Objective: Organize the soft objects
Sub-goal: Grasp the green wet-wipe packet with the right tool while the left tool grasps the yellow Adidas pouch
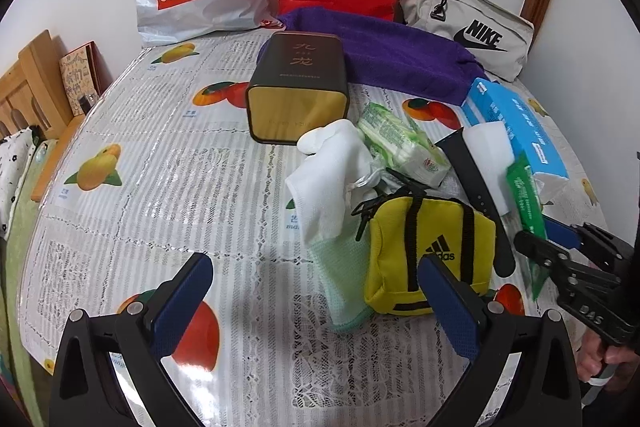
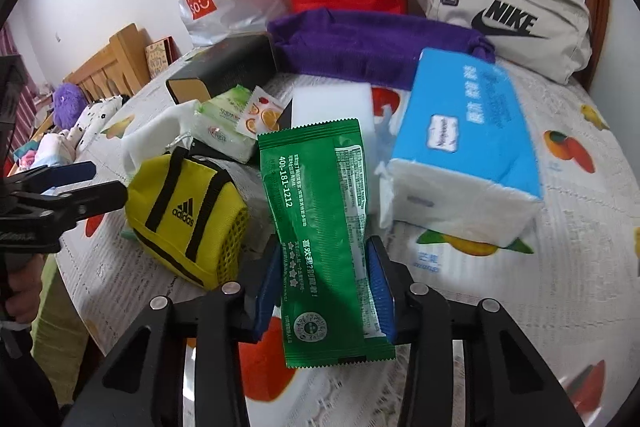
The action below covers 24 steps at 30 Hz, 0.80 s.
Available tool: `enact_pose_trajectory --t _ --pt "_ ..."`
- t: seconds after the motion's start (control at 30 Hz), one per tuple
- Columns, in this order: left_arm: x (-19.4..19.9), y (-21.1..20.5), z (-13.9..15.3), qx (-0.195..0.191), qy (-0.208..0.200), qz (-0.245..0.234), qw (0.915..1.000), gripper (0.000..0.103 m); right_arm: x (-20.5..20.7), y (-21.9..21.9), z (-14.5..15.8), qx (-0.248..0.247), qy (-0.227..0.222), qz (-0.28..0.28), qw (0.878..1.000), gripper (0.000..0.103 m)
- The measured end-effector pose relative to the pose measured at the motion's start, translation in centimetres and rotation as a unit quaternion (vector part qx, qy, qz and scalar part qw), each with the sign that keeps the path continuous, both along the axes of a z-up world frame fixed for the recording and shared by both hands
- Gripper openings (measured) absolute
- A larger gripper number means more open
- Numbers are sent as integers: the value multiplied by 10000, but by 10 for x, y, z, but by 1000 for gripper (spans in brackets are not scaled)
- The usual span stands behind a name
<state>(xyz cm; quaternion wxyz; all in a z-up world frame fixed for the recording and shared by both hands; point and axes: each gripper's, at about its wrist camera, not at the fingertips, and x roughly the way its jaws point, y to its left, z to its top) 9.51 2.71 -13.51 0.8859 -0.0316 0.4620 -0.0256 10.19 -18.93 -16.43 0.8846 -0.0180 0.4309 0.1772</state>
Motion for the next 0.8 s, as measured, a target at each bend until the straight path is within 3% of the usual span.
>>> enact_pose_trajectory --t 0.2,0.43,0.53,0.6,0.67,0.7,0.8 --pt "2 -15 0 -276 -34 -359 9990 103 -12 -11 12 93 -40 -8 9999 41" --pt "13 -36 -14 -209 88 -573 9981 103 -23 -30 16 114 -63 -158 9998 41" --pt "15 -33 -21 -321 68 -567 9979 88 -25 -37 15 120 -49 -220 9997 41" --pt "17 -31 -24 -441 45 -636 9970 63 -26 -41 14 119 -39 -264 9996 41" --pt "18 -29 -28 -596 44 -709 9957 53 -25 -44 12 139 -29 -303 9994 41" --pt "17 -28 -27 -666 0 -749 9950 42 -25 -45 12 148 -28 -319 9994 41" --pt "14 -25 -22 -754 -71 -843 9936 28 -24 -48 12 196 -26 -367 9991 41"
